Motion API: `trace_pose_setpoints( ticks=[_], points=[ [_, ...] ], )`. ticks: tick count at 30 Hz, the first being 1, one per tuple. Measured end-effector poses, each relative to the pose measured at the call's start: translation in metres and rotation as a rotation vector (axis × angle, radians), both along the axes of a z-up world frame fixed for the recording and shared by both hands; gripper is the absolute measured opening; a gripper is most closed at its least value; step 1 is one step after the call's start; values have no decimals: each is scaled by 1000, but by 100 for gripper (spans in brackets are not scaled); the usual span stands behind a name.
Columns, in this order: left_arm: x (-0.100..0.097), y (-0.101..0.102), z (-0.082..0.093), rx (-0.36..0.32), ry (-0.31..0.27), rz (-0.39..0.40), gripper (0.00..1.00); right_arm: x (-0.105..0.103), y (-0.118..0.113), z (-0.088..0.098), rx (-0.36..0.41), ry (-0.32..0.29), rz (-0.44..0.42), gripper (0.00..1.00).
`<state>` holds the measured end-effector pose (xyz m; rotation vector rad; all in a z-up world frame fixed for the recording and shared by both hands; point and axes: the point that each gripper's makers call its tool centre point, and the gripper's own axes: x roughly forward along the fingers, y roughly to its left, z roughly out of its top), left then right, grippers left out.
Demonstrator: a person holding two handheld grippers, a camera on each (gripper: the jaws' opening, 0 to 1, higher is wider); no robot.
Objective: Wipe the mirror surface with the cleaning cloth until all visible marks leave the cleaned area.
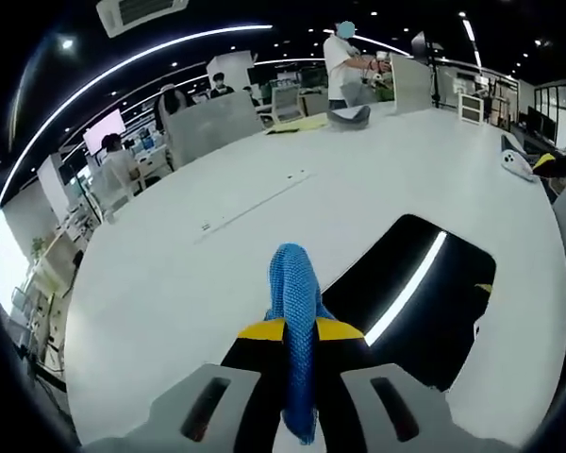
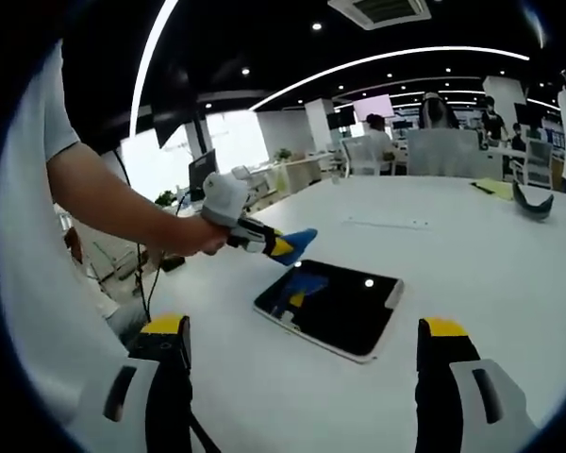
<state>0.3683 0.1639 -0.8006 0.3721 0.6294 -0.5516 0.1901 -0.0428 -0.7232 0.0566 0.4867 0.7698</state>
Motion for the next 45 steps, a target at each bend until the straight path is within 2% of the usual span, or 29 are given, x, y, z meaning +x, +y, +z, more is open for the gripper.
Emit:
trace_pose_setpoints(
  ticks=[9,14,17,20,21,22,23,26,29,38,45],
  points=[
    [15,9,-12,-38,35,67,7,10,-4,-3,-10,14,-22,100],
    [17,5,-17,-55,40,67,7,14,-5,-4,-4,21,-36,100],
    [16,0,-25,-48,55,51,7,16,-6,-8,-6,30,-43,100],
    [7,-3,-40,-35,99,51,7,17,-6,-12,-20,34,-43,100],
    [6,-2,-42,-35,72,56,7,17,-7,-13,-15,40,-50,100],
    [8,0,-40,-121,78,130,7,17,-7,-13,-11,42,-55,100],
    [8,1,-39,-155,82,156,7,17,-8,-13,-9,42,-57,100],
    [8,1,-40,-121,61,127,7,17,-9,-16,-12,49,-59,100],
    [9,2,-40,-159,79,159,7,17,-12,-20,-11,60,-67,100],
    [8,0,-39,-147,81,151,7,24,-14,-14,-6,39,-93,99],
    [9,0,-40,-143,86,155,7,21,-7,-16,0,46,-69,99]
  ],
)
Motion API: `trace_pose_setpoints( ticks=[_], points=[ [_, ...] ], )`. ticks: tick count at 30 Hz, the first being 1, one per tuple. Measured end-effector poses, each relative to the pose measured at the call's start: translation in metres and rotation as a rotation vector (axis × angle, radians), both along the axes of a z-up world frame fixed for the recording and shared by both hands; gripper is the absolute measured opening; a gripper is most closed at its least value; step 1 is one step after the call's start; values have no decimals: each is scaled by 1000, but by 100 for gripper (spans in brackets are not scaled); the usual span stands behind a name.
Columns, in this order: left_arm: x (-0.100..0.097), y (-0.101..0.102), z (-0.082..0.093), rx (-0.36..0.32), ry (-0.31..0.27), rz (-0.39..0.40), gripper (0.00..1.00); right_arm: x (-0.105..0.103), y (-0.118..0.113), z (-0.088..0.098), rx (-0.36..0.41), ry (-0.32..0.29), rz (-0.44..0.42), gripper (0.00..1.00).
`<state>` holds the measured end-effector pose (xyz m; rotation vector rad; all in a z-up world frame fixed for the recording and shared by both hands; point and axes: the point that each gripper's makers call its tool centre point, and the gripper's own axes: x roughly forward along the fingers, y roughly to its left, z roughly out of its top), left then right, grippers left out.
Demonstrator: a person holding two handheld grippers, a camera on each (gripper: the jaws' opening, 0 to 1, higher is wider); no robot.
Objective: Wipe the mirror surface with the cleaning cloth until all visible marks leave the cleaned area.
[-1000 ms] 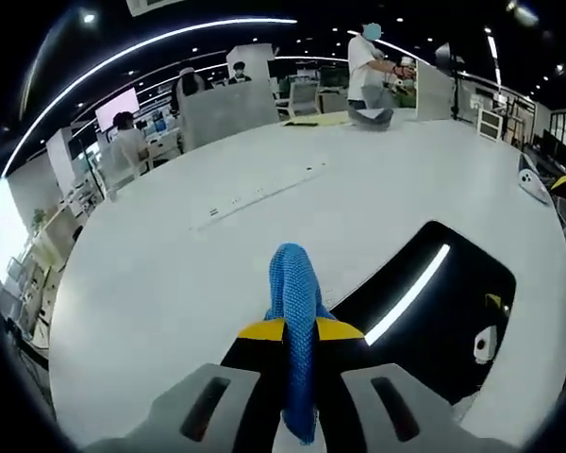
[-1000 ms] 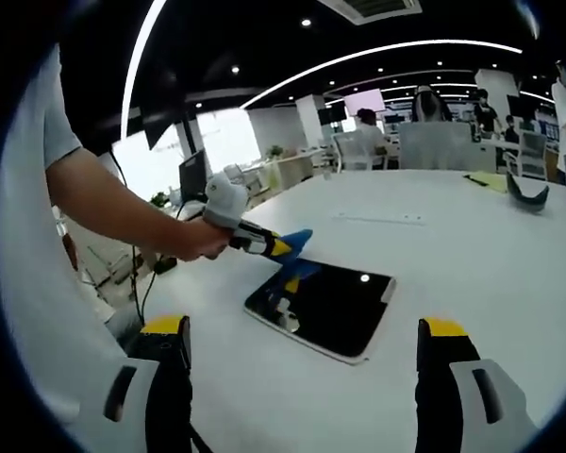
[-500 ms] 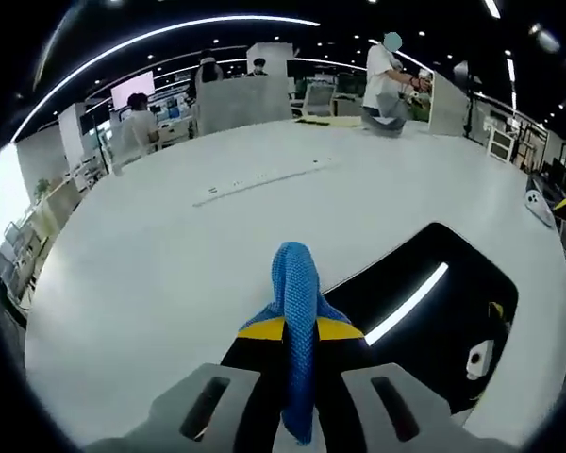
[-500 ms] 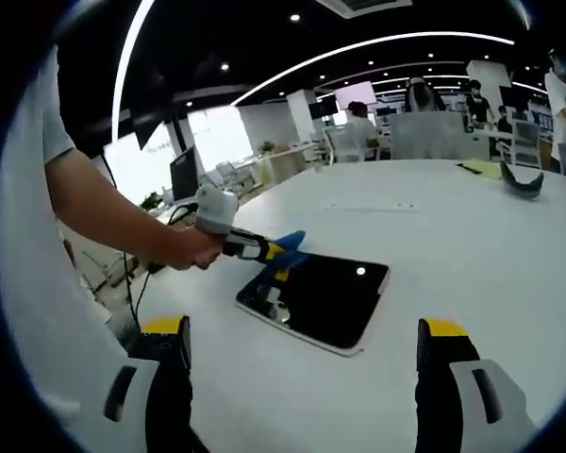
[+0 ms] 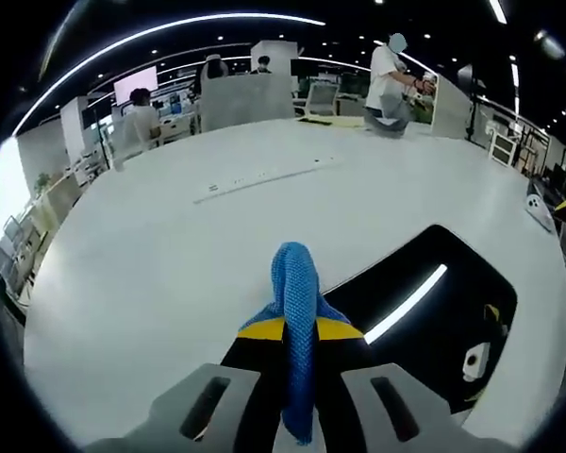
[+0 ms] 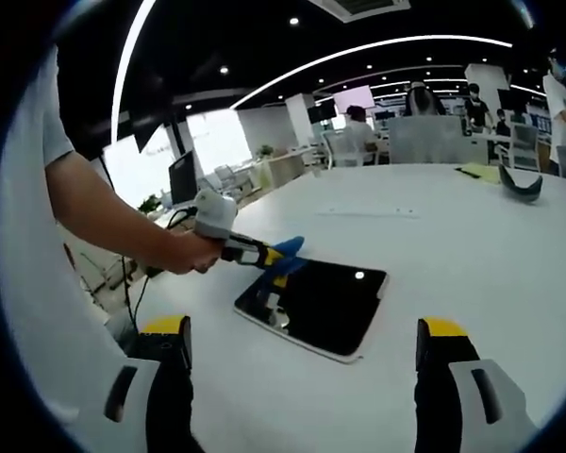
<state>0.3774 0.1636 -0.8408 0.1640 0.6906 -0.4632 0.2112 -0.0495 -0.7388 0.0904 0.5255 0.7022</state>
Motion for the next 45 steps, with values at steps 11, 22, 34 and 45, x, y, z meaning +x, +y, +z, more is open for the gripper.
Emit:
trace_pose_setpoints(
  ticks=[11,22,34,45],
  points=[
    [-1,-1,1,20,-8,6,7,1,1,4,22,-7,-16,99],
    [-1,-17,0,30,-14,-25,7,2,-3,4,28,-9,-29,98],
    [-8,-33,0,56,-42,-65,6,0,-8,3,32,-4,-39,98],
    [-12,-42,0,67,-54,-105,6,4,-9,3,45,-11,-46,97]
  ],
)
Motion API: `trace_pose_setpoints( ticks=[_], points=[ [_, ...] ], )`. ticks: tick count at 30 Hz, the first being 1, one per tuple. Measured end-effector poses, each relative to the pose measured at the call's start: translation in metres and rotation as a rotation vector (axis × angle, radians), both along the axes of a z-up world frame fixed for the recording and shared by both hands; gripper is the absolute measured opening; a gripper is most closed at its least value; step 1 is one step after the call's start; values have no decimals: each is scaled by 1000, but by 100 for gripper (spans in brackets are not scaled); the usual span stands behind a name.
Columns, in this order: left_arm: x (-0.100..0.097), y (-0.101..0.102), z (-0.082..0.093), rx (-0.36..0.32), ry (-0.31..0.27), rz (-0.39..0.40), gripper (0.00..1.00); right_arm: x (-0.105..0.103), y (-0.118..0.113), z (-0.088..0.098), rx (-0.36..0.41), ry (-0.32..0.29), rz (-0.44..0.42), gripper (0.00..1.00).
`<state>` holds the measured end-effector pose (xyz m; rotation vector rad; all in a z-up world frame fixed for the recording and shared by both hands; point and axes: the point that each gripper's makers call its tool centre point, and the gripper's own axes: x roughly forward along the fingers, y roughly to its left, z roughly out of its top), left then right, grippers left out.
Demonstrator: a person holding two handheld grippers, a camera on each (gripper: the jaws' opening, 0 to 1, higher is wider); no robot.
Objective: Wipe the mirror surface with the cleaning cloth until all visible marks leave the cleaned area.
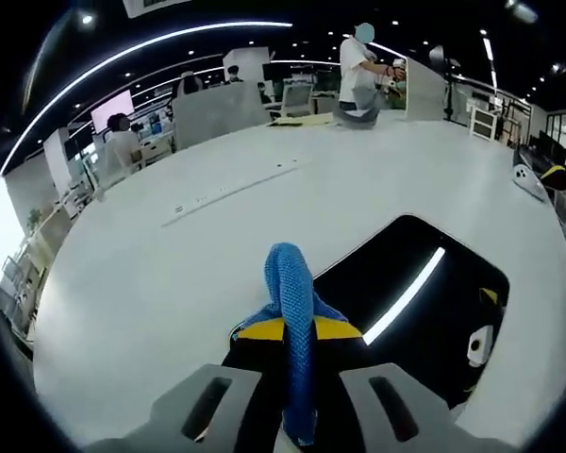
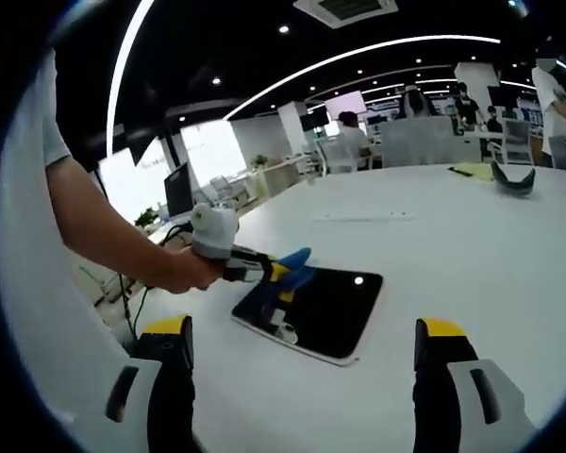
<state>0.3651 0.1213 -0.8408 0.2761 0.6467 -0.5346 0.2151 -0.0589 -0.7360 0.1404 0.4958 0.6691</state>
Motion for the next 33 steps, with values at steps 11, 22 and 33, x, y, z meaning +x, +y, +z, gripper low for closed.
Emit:
trace_pose_setpoints(
  ticks=[11,22,33],
  points=[
    [-4,-8,0,-1,0,-5,6,0,2,1,3,-5,4,97],
    [-7,-19,0,0,-8,-19,6,0,3,1,1,-5,2,97],
    [-9,-32,0,-10,-11,-40,6,-2,3,1,0,-4,5,97]
  ],
)
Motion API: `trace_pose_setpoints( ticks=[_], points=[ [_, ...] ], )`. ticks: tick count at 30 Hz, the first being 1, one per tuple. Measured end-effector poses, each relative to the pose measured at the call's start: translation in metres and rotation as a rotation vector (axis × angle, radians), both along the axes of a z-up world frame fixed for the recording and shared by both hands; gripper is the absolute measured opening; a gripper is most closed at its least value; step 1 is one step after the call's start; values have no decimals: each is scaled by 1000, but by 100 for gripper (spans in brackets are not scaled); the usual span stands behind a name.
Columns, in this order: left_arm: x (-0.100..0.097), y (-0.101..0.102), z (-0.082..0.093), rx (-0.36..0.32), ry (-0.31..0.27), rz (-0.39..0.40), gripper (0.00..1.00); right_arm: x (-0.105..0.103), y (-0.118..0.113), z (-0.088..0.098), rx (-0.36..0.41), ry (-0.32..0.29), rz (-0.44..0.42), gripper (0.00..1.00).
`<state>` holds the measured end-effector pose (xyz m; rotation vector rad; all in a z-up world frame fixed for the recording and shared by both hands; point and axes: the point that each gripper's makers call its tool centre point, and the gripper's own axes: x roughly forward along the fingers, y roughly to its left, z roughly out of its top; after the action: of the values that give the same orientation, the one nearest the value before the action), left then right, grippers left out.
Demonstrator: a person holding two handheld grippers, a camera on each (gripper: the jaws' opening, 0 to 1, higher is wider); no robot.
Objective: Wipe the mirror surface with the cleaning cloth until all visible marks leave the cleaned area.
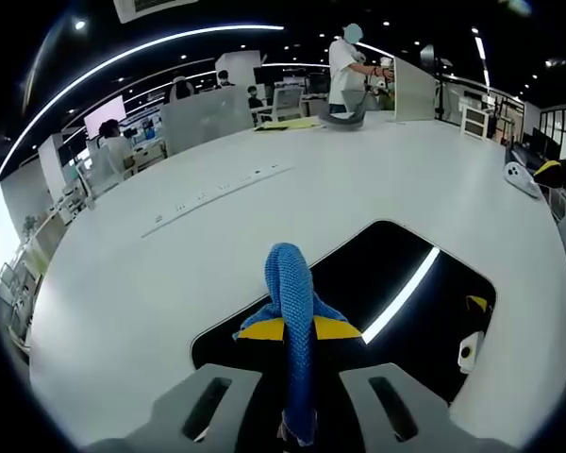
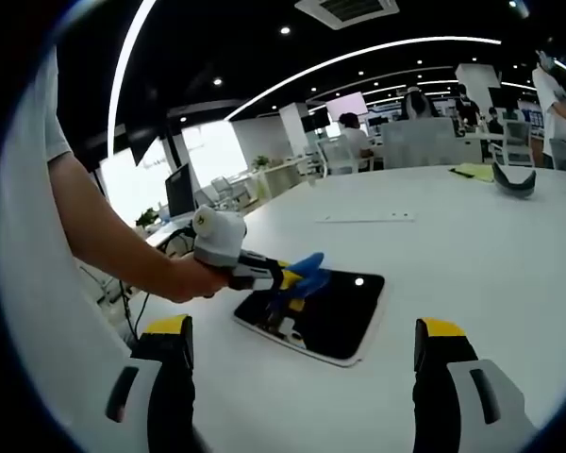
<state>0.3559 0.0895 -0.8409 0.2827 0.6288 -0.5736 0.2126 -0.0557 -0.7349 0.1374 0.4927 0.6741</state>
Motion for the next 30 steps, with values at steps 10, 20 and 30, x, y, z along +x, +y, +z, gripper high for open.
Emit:
trace_pose_setpoints(
  ticks=[10,20,30],
  points=[
    [1,-13,0,-7,-1,-30,6,-4,-3,-5,-6,11,-7,97],
    [2,-34,0,-12,2,-71,6,0,-3,-3,-1,10,-8,97],
    [0,-49,0,-14,0,-109,6,-1,-6,-5,1,18,-13,97]
  ],
)
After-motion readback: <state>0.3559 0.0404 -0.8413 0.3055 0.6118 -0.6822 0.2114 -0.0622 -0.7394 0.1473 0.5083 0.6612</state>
